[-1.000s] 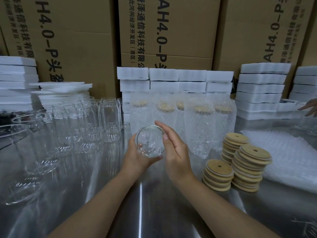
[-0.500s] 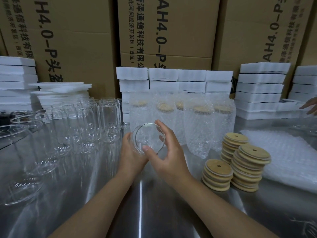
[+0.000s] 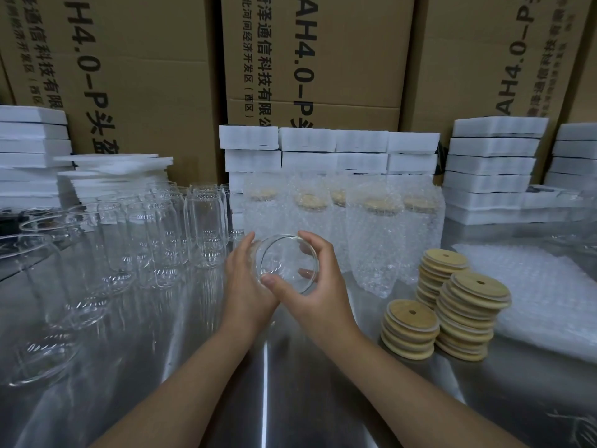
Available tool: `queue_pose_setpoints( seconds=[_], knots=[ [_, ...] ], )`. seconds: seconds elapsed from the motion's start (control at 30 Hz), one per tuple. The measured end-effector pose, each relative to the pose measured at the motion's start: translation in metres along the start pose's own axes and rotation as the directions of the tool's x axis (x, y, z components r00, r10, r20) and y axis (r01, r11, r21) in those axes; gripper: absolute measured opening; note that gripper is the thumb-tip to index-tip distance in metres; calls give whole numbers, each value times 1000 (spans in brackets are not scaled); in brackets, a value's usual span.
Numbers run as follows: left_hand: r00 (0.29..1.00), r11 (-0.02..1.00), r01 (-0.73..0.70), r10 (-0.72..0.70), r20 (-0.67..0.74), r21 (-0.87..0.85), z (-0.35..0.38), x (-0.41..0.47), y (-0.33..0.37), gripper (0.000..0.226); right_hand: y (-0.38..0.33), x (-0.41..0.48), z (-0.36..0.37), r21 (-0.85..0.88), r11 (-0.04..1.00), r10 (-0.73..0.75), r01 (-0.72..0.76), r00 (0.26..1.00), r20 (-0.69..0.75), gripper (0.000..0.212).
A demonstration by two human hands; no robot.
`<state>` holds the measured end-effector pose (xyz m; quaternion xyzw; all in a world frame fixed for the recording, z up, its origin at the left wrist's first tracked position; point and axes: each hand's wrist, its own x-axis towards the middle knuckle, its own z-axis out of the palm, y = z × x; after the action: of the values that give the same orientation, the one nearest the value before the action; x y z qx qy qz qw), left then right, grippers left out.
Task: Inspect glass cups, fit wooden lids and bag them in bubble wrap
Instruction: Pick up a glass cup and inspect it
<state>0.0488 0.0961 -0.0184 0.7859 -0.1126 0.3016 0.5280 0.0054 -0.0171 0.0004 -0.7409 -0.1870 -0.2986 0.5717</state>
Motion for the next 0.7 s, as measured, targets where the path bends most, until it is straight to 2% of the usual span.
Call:
queue_pose_setpoints(
  seconds=[0.2,0.3,0.37,0.43,0.5,0.6,0.7],
  knots=[
    [1000,1000,-30,30,-1,0,2,-3,1,85,-1,2,-2,47,997,69,-69,998,-8,79],
    [999,999,-30,29,-25,-15,2,-5,3,89,-3,3,-4,124,990,76,-74,997,-11,56],
    [1000,993,-9,10,12,-116,3,-2,4,91,-4,3,-4,161,984,84,-81,996,-12,42],
    [995,952,82,-60,84,-296,3,-1,7,92,-4,4,-4,173,978,114,-114,993,9,36],
    [976,911,219,-198,93,-351,3,-2,11,87,-2,4,-4,164,979,122,-123,992,19,37],
    [925,833,378,-364,114,-404,3,-3,12,62,0,4,-3,136,985,109,-110,994,12,34],
    [868,689,485,-454,201,-538,2,0,12,41,2,6,-3,103,991,91,-91,996,-1,22]
  ],
)
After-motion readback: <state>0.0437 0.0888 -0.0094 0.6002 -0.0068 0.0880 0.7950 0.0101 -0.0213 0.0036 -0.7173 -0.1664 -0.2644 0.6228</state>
